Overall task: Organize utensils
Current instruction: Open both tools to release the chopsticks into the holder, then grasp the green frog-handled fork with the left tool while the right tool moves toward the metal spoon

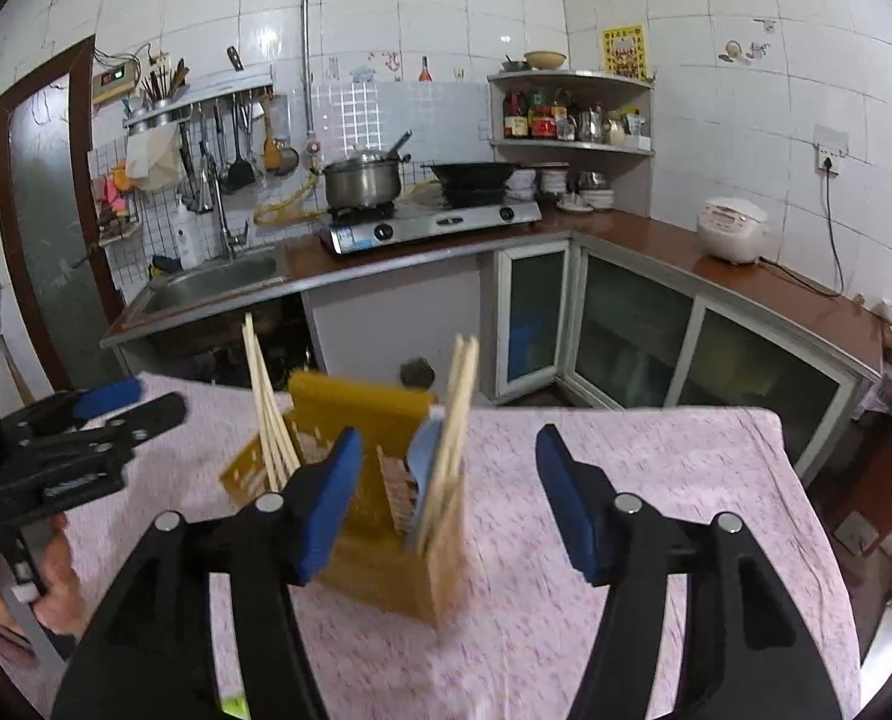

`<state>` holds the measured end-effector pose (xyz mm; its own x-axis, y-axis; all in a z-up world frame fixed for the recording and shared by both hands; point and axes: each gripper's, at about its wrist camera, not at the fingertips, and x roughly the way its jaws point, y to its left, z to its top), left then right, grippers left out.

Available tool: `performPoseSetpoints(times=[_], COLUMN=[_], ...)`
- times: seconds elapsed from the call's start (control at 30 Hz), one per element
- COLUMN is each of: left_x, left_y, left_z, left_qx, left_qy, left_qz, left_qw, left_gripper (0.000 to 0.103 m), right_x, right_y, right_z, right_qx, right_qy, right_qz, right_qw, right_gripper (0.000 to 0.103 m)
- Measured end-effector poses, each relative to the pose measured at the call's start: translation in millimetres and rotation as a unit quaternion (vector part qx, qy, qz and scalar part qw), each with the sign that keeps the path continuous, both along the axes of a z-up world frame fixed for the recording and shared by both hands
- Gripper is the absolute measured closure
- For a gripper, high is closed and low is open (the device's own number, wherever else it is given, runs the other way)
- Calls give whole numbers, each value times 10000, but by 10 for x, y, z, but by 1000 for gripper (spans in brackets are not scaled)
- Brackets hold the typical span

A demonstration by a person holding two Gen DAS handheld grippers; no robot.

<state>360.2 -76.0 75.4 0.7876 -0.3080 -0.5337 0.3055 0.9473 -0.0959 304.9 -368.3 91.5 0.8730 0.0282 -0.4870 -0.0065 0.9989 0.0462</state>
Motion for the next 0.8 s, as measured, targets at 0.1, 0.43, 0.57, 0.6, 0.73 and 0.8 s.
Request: performPoseSetpoints(times=[0.1, 0.43, 0.57, 0.6, 0.73, 0.8], left_x=[-204, -774, -924, -969, -1083, -1133], left_y=[148, 413, 449, 460, 508, 521], left_z=[-208, -1016, -1139, -1164, -1219, -1225], left_qx=[216, 777, 977, 967, 924, 929], left_qy=[266, 1346, 1609, 1680, 1780, 1779], left_qz=[20, -77, -62, -65, -71, -47], left_qw=[9994, 9878, 9821, 9810, 9796, 9796], left_gripper=[20, 16, 16, 16, 17, 19], right_x=[-167, -463, -575, -607, -703, -744], right_y=[-18, 39, 67, 78, 176, 218], right_z=[-218, -1158, -1342, -1385, -1456, -1481], right_qx=[-85, -193, -171, -174, -266, -322], right_qy=[278, 1490, 1747, 1811, 1915, 1946], right_qz=[-170, -266, -228, -209, -148, -129], right_qw=[9994, 9883, 9842, 9831, 9810, 9803], right_gripper=[36, 35, 35, 35, 35, 35])
